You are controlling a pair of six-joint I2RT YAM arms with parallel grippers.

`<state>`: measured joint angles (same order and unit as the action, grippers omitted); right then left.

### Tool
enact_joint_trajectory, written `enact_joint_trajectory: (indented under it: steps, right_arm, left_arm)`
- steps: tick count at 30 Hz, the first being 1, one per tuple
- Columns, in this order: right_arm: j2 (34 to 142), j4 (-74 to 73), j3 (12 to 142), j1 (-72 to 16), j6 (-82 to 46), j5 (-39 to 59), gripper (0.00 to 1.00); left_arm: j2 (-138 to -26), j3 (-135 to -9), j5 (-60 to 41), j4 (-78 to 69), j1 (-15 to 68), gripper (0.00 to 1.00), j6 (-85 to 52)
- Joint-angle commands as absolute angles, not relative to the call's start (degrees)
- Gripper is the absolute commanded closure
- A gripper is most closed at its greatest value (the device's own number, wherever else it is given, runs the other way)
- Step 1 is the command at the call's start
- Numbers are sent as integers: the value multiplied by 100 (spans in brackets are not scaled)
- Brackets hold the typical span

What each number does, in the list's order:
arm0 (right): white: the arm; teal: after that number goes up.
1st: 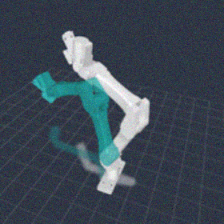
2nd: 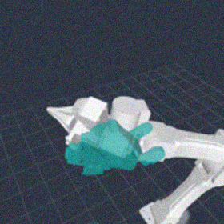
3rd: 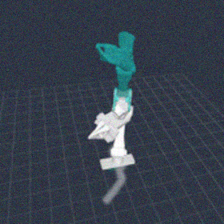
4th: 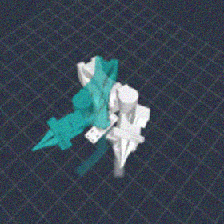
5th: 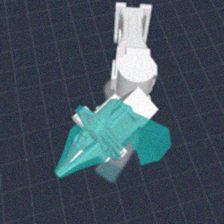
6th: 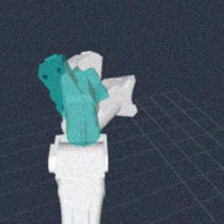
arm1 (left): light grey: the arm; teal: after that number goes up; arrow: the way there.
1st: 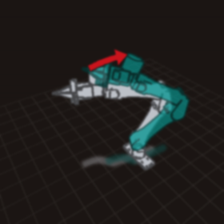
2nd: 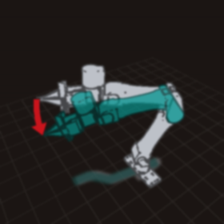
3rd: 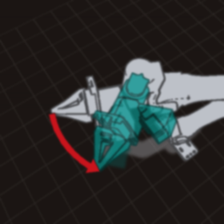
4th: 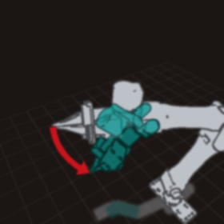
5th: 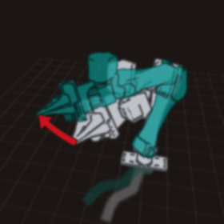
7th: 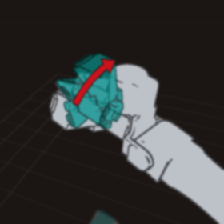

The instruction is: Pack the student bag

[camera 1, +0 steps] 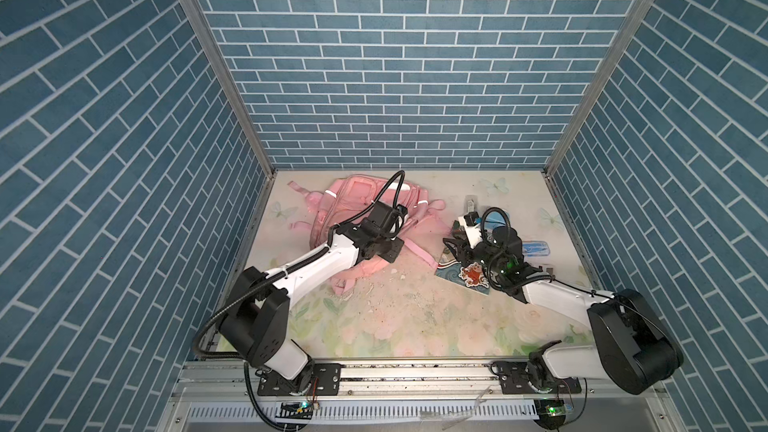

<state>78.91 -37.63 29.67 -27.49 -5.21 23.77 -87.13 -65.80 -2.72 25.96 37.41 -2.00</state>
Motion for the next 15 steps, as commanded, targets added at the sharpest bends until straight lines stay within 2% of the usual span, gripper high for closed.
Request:
enact_joint_trajectory:
  steps: [1,15]
  right_arm:
    - [8181,-4632,2982,-2777,-178,2968,58]
    - [9702,-5899,3723,-2962,-440,3876,59]
  left_arm:
    - [-8375,-6900,-537,2612,3757,100,-37]
    - [-7702,-6882,-1108,2663,3753,100,145]
